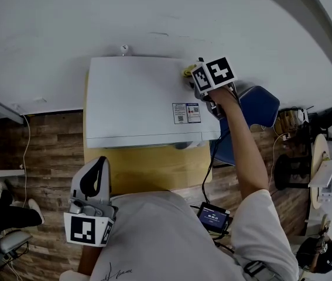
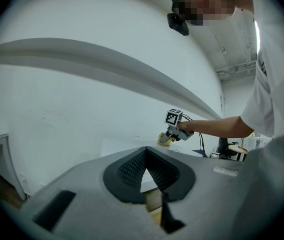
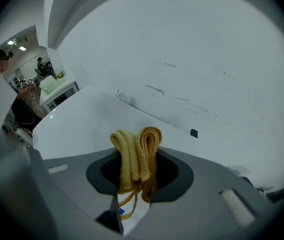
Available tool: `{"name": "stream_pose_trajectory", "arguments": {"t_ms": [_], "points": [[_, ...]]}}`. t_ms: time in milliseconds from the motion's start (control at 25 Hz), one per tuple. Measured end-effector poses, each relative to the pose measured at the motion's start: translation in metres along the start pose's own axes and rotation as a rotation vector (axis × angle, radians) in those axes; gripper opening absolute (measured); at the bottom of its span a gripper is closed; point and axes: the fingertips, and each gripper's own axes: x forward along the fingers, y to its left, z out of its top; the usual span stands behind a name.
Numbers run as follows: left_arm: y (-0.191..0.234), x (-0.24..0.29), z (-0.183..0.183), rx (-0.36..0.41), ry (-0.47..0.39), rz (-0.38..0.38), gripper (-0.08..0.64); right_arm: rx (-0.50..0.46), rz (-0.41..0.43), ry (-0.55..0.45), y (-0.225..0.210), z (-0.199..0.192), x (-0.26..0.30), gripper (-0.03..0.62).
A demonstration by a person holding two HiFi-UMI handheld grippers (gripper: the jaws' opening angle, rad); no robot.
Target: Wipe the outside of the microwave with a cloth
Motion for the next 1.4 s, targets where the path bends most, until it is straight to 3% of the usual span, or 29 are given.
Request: {"name": "stream_pose_trajectory", "arguments": {"t_ms": [1400], "points": [[0.006, -0.002, -0.005, -0.007, 0.002, 0.009, 0.000, -0.190, 0.192, -0.039, 0.137, 0.064, 0.031, 0.121]]}}
